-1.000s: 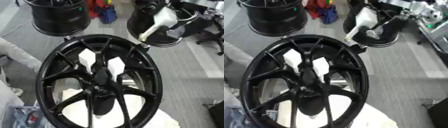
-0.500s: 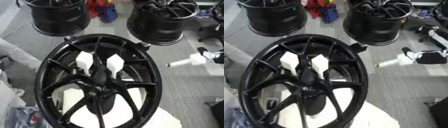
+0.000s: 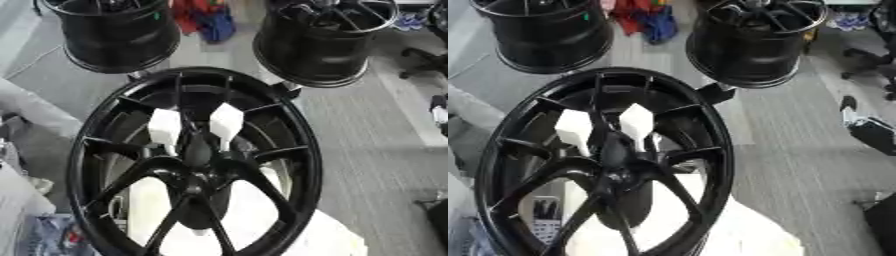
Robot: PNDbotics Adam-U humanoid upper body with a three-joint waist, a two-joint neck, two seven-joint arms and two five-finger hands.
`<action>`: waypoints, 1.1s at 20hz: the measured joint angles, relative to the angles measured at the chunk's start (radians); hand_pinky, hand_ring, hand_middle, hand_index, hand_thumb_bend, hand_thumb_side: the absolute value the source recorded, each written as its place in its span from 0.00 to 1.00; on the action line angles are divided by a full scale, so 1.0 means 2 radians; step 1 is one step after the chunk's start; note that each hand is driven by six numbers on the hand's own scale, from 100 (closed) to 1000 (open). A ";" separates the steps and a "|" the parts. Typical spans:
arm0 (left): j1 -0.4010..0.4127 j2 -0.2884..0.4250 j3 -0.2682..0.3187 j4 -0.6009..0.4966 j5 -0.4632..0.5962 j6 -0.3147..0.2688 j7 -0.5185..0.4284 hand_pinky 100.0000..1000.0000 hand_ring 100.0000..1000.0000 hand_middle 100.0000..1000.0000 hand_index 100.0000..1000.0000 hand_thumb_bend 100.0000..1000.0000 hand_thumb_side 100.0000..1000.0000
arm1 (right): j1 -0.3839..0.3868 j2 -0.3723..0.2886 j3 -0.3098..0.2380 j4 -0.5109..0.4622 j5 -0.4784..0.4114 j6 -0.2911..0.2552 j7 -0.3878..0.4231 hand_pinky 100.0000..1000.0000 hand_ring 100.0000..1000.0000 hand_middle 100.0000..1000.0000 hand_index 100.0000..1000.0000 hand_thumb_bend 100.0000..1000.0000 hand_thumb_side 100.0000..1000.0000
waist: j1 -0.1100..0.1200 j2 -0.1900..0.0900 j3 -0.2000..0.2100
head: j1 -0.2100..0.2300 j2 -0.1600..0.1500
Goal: Pull the pin out of the wheel hub.
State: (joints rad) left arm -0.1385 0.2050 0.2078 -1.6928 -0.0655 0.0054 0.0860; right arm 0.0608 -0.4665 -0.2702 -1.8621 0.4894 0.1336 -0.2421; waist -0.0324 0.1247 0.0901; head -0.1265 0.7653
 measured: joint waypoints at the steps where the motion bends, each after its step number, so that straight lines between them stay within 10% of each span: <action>1: 0.000 -0.001 0.000 0.000 0.000 0.000 0.000 0.53 0.63 0.64 0.71 0.34 0.19 | -0.002 0.007 0.004 -0.003 -0.012 -0.006 -0.009 0.69 0.66 0.75 0.83 0.00 0.17 | 0.000 0.000 0.001 | 0.000 0.000; 11: -0.002 -0.003 0.000 0.000 0.002 0.000 0.000 0.53 0.63 0.64 0.71 0.34 0.19 | -0.011 0.060 0.056 0.000 -0.142 -0.076 -0.050 0.65 0.59 0.69 0.79 0.00 0.15 | 0.005 0.002 0.001 | 0.000 0.000; 22: -0.002 -0.007 0.000 0.000 0.003 -0.001 -0.001 0.53 0.63 0.64 0.71 0.34 0.19 | -0.031 0.092 0.082 0.029 -0.180 -0.100 -0.036 0.65 0.58 0.68 0.79 0.00 0.16 | 0.007 0.002 0.001 | 0.000 -0.001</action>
State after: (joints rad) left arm -0.1422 0.1916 0.2073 -1.6932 -0.0589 0.0042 0.0850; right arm -0.0005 -0.2833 -0.1066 -1.8032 0.1299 -0.0664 -0.3141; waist -0.0194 0.1278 0.0918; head -0.1270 0.7643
